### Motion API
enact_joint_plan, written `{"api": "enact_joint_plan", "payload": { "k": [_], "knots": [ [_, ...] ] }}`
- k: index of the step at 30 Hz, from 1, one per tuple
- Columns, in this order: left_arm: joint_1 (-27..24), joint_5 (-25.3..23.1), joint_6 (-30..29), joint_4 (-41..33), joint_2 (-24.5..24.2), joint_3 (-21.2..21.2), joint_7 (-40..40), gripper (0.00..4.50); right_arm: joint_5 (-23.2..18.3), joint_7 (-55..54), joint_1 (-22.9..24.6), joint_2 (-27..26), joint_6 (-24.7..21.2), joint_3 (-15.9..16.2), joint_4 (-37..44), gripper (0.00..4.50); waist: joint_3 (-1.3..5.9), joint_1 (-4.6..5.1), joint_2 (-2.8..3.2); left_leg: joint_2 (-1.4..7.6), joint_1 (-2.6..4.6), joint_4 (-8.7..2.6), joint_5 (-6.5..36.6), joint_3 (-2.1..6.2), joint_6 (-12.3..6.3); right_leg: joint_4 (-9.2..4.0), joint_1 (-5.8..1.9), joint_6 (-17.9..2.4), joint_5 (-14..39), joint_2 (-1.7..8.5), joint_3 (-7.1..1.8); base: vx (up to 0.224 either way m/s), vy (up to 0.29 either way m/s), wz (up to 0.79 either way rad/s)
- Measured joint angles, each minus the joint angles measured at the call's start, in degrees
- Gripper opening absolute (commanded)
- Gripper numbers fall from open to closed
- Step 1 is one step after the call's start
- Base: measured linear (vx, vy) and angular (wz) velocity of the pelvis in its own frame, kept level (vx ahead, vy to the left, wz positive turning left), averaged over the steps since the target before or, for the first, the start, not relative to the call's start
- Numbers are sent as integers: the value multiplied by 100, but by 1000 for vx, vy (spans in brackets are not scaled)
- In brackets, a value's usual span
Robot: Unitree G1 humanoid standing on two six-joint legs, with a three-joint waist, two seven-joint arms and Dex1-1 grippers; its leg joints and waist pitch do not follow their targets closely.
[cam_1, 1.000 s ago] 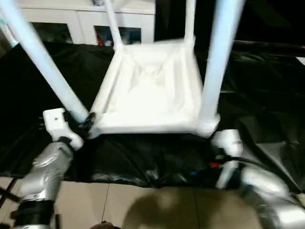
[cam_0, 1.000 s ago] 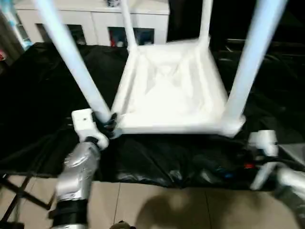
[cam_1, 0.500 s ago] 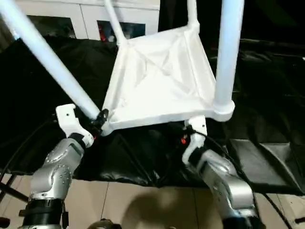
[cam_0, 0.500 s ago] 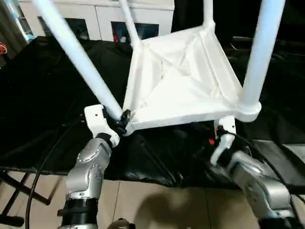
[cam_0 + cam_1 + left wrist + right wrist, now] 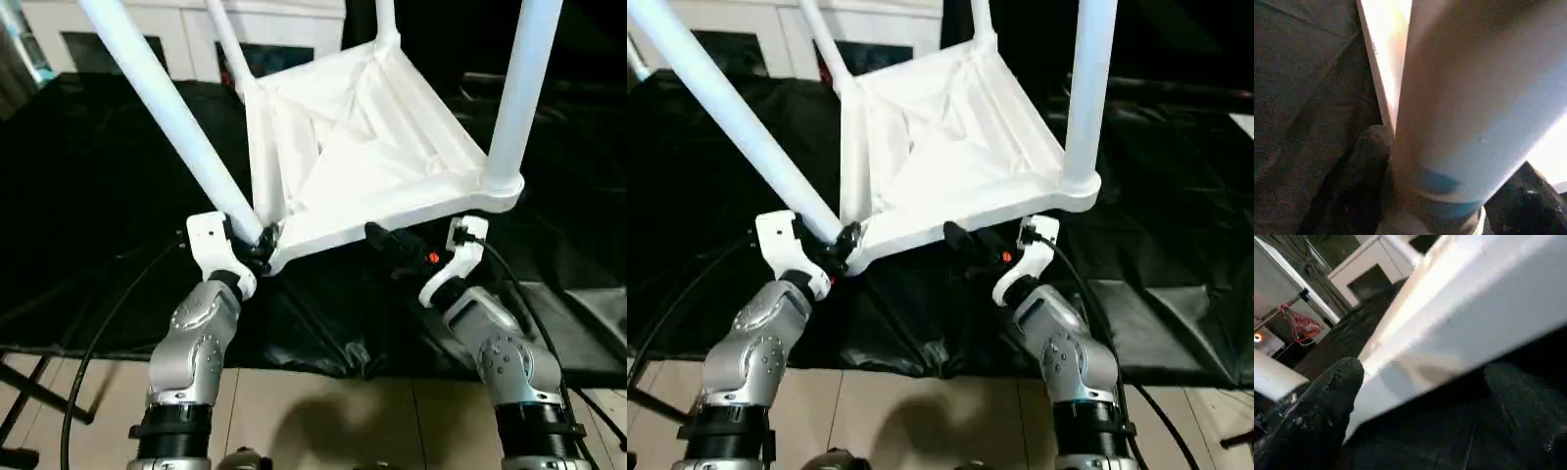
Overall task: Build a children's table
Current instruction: Flip table
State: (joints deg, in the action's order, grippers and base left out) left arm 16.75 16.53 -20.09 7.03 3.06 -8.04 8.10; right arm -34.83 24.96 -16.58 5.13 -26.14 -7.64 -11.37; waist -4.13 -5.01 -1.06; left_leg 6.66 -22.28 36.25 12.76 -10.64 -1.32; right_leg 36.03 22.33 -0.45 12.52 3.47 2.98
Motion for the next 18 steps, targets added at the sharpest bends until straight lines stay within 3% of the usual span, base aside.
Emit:
{"api": "enact_joint_plan", "payload": {
  "k": [11, 18],
  "knots": [
    [1, 41, -12, -85, 69, -102, -21, 250, -278, 28, 7, -196, -127, -211, -53, 450, 2, -18, -20, 0, 4, 2, -6, -9, 0, 11, 0, 0, -1, 4, 0, 0, 0, 0],
    [-36, 66, -272, -233, 68, -22, 63, 250, -473, -90, -795, -426, 65, -649, -964, 450, 3, -29, -20, 0, 2, 2, -10, -11, -1, 13, 2, -4, -3, 5, 0, 0, 0, 0]
  ]
}}
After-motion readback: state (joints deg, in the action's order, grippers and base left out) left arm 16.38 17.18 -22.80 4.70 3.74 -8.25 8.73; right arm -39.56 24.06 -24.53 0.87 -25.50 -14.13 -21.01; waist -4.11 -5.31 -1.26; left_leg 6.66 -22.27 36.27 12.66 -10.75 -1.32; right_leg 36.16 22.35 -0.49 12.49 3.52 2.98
